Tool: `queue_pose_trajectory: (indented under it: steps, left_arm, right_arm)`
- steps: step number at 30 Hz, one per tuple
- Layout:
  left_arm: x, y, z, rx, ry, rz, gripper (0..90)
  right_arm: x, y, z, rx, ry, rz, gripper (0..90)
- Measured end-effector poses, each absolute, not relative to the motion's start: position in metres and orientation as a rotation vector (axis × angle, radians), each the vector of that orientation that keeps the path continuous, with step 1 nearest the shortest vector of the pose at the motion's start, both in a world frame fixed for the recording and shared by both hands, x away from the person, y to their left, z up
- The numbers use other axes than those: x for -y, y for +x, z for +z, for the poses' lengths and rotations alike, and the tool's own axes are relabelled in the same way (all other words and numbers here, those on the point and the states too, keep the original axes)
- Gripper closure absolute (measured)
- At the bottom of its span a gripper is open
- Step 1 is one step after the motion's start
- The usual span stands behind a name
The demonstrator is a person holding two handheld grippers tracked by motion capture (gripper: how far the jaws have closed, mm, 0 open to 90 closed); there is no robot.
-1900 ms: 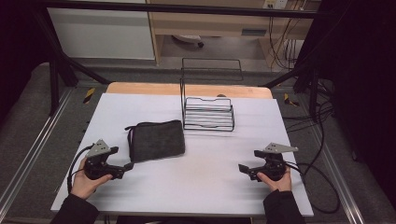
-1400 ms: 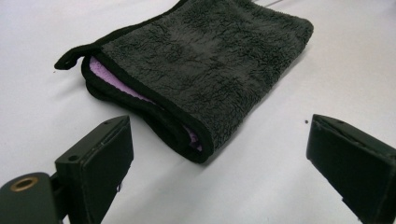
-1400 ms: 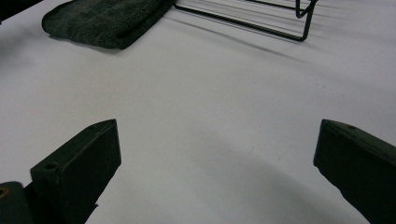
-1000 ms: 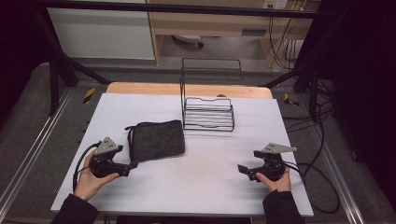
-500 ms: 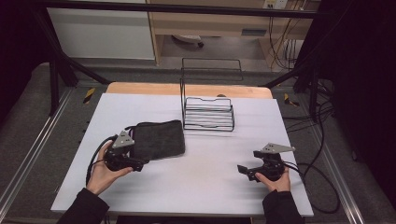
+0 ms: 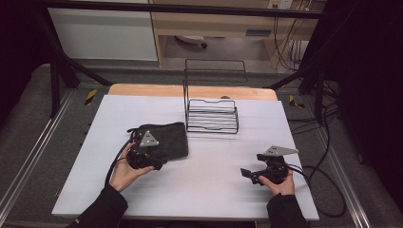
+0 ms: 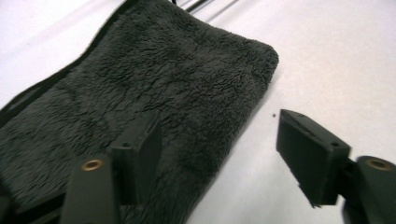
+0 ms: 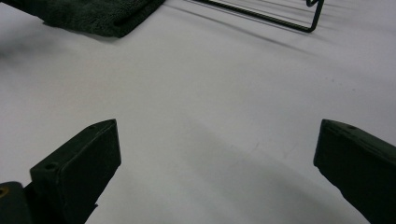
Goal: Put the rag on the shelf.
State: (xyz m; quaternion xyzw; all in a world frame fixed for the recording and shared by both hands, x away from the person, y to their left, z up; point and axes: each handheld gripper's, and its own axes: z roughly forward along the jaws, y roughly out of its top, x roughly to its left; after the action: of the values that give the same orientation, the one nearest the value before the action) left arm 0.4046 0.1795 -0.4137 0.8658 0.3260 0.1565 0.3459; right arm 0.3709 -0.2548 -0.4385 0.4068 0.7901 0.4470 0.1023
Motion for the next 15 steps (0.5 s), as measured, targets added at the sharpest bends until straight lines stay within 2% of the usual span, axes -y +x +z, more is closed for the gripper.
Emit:
queue_pose_trajectory:
  steps: [3,5,15]
  left_arm:
    - [-0.171,0.409,-0.419,-0.834,2.267,0.411,37.5]
    - [-0.167,0.412,-0.423,-0.828,2.277,0.403,43.7]
    - [-0.160,0.419,-0.438,-0.818,2.321,0.432,54.2]
  right_arm:
    - [0.255,0.371,-0.439,-2.333,1.201,1.321,1.3]
    - [0.255,0.371,-0.439,-2.337,1.200,1.318,1.3]
    - [0.254,0.371,-0.439,-2.338,1.202,1.315,1.3]
